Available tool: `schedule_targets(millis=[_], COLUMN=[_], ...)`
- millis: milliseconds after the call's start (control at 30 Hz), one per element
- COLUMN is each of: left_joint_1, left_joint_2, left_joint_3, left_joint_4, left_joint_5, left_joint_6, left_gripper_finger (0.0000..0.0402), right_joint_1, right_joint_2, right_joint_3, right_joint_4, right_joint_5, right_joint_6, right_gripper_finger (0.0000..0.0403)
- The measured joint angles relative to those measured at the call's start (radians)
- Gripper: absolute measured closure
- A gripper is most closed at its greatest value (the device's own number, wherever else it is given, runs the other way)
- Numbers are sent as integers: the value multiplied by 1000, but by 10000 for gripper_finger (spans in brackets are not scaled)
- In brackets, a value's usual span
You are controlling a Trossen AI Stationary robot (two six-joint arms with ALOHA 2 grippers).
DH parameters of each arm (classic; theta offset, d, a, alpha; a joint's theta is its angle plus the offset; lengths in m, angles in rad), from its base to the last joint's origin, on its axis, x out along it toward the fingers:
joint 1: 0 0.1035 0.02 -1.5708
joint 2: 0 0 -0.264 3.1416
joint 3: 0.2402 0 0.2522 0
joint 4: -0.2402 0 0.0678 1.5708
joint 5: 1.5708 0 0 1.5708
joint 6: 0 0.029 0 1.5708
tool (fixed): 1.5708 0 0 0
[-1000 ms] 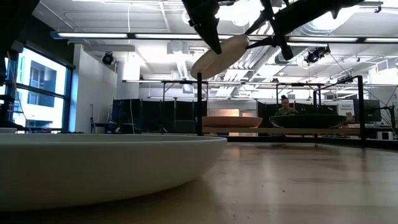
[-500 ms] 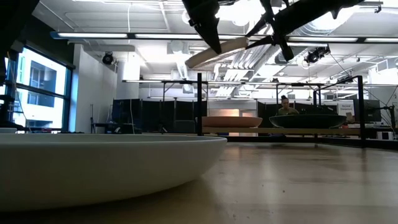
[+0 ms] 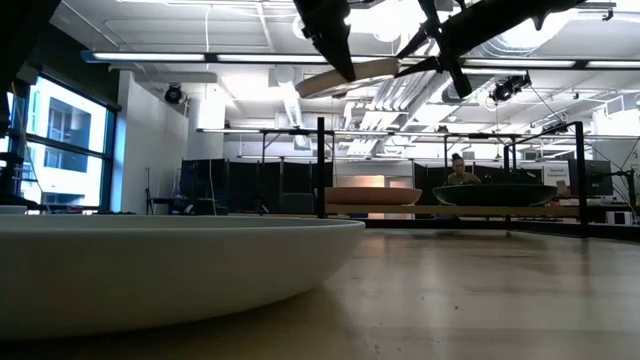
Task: Place and stack plates onto a shelf
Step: Stack the white plate on top of the pink plate on the shelf
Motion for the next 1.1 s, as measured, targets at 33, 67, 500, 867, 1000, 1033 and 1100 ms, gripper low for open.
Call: schedule_targets(millis=[33, 67, 500, 867, 1000, 1033, 1100], left_joint_1=[0, 0, -2, -3, -3, -1, 10], left_joint_2=[0, 0, 0, 0, -8, -26, -76], left_joint_3=[0, 0, 109, 261, 355, 353, 330], left_joint_4=[0, 0, -8, -78, -175, -188, -195], left_joint_5=[-11, -17, -3, 5, -49, -55, -48], left_joint_6=[9, 15, 33, 33, 30, 20, -7], left_gripper_finger=[283, 279, 269, 224, 218, 218, 218], right_joint_1=[0, 0, 0, 0, -7, -13, -31], right_joint_2=[0, 0, -1, -1, -1, -1, -1], right_joint_3=[0, 0, 0, 0, 0, 0, 0], right_joint_4=[0, -1, -6, -9, -9, -9, -11], right_joint_5=[5, 6, 17, 25, 36, 35, 36], right_joint_6=[0, 0, 1, 8, 8, 8, 4], right_gripper_finger=[344, 344, 345, 348, 363, 367, 374])
